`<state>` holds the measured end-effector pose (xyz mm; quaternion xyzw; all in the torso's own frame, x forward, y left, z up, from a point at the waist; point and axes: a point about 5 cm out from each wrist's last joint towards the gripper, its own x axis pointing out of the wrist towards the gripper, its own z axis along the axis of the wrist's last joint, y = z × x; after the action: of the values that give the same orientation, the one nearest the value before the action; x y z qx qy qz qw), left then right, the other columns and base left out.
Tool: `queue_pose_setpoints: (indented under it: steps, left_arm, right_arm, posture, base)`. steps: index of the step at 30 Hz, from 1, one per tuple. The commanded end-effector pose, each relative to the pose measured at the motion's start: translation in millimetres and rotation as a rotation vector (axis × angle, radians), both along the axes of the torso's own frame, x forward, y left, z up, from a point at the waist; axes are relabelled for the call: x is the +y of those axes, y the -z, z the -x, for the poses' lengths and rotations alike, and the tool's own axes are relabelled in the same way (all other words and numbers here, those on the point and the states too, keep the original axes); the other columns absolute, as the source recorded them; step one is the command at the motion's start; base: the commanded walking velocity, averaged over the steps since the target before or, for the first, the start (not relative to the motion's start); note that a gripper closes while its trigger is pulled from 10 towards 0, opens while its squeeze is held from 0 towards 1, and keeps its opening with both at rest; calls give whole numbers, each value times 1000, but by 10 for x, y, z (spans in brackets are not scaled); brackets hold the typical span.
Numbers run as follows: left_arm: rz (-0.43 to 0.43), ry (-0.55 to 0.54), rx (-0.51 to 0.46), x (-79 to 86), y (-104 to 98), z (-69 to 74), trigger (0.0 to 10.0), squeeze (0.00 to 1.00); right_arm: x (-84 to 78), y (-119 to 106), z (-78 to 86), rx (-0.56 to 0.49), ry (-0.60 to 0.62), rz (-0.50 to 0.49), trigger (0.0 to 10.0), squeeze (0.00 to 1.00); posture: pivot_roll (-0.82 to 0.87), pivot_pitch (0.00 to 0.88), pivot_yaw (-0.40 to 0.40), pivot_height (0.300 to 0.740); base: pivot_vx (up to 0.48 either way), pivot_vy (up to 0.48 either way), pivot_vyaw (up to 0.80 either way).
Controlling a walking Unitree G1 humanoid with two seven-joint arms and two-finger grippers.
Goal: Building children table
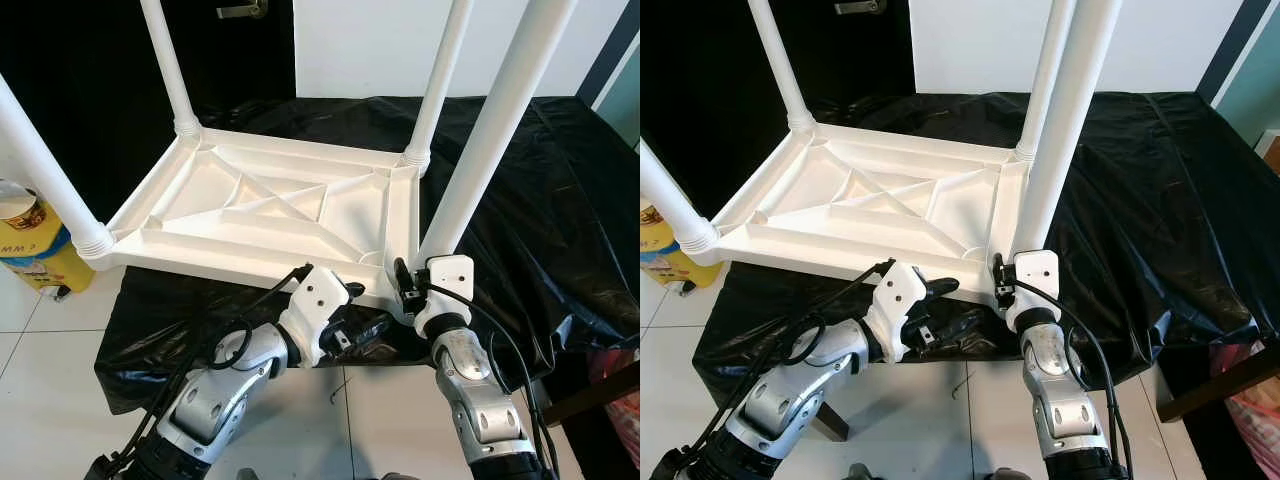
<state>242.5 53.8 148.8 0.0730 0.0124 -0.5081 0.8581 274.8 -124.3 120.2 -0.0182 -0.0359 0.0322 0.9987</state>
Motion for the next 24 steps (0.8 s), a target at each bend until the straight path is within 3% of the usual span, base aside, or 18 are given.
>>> queue_pose_setpoints:
  steps: [1,2,3,4,5,10,14,15,16,17,24]
  left_arm:
    - [-15,44,17,-16,26,24,10000,0]
    - [-15,44,17,-16,26,24,10000,0]
    - [-16,44,17,-17,26,24,10000,0]
    - [-16,44,17,-17,26,24,10000,0]
    - [-15,46,19,-20,27,24,10000,0]
    - [-15,46,19,-24,28,23,10000,0]
    - [-14,45,20,-17,29,23,10000,0]
    - [-15,46,21,-16,31,23,10000,0]
    - [-16,47,21,-16,32,24,10000,0]
    - [-17,49,21,-15,30,22,10000,0]
    - [-20,53,18,-8,21,1,10000,0]
  right_arm:
    - [-11,148,39,74,1,23,10000,0]
    - [-11,148,39,74,1,23,10000,0]
    - [-13,142,42,70,-4,23,10000,259]
    - [-13,142,42,70,-4,23,10000,259]
    - [-48,120,51,52,-34,23,10000,1000]
    - [-110,93,71,30,-82,24,10000,1000]
    - [-201,47,83,22,-259,-7,10000,1000]
    - [-236,27,83,18,-312,3,10000,424]
    - [-255,15,83,16,-339,13,10000,424]
    - [-307,-12,71,11,-388,36,10000,0]
    - [-445,-63,-34,38,-526,120,10000,0]
  posture:
    - [-34,61,-37,740]
    - [-34,61,-37,740]
    - [-34,61,-37,740]
    - [-34,61,-37,740]
    - [-36,63,-39,740]
    - [-35,62,-39,740]
    - [-39,62,-32,740]
    - [-39,62,-32,740]
    - [-39,62,-32,740]
    - [-41,62,-29,740]
    - [-38,58,-24,740]
  base:
    - [0,0,0]
    - [0,0,0]
    - [0,0,0]
    - [0,0,0]
    - [0,0,0]
    - [0,0,0]
    - [0,0,0]
    - [0,0,0]
    - [0,0,0]
    - [0,0,0]
    - [0,0,0]
